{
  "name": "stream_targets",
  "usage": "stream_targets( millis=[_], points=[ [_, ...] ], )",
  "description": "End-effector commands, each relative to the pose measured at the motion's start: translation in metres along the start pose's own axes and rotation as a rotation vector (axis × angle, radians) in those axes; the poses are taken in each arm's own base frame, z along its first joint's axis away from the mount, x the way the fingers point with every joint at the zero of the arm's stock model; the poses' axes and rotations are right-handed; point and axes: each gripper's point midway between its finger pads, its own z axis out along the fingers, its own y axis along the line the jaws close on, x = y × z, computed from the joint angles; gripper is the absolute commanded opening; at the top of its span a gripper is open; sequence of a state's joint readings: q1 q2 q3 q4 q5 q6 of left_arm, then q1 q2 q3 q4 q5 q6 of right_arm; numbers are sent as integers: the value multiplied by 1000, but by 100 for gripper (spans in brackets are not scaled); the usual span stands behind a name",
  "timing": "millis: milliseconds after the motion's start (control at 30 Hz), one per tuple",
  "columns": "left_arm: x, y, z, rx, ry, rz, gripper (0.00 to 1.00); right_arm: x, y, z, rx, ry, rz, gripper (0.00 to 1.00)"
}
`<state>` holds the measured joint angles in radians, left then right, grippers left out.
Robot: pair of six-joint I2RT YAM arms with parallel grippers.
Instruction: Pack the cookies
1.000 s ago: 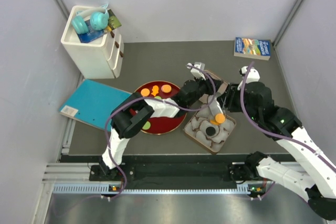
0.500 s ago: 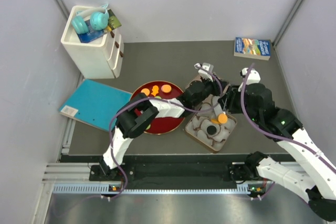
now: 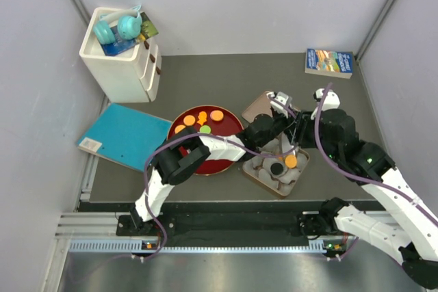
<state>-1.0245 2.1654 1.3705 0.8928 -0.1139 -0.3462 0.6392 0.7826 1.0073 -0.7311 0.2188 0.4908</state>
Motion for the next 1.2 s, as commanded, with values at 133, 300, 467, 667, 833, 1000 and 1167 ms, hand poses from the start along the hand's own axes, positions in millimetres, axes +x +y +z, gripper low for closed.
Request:
stream_targets(
  millis=[133, 300, 467, 667, 833, 1000, 1167],
  points=[
    [-76, -23, -3, 56, -192, 56, 0, -4, 4, -2, -21, -28, 9, 46],
    [-65, -31, -5, 81, -165, 44, 0, -4, 4, -3, -25, -28, 15, 46],
    [-66, -33, -9, 84, -171, -13, 0, -2, 3, -3, -23, -24, 15, 46],
    [-83, -45, -17, 127, -195, -74, 0, -1, 4, -2, -28, -24, 21, 46],
    [-96, -61, -23, 171, -210, -82, 0, -1, 5, -1, -32, -22, 25, 46],
    [-95, -69, -28, 173, -203, -6, 0, 0, 7, -1, -39, -19, 28, 46],
    [-95, -62, -33, 147, -208, 20, 0, 1, 7, 0, -41, -16, 32, 46]
  ],
)
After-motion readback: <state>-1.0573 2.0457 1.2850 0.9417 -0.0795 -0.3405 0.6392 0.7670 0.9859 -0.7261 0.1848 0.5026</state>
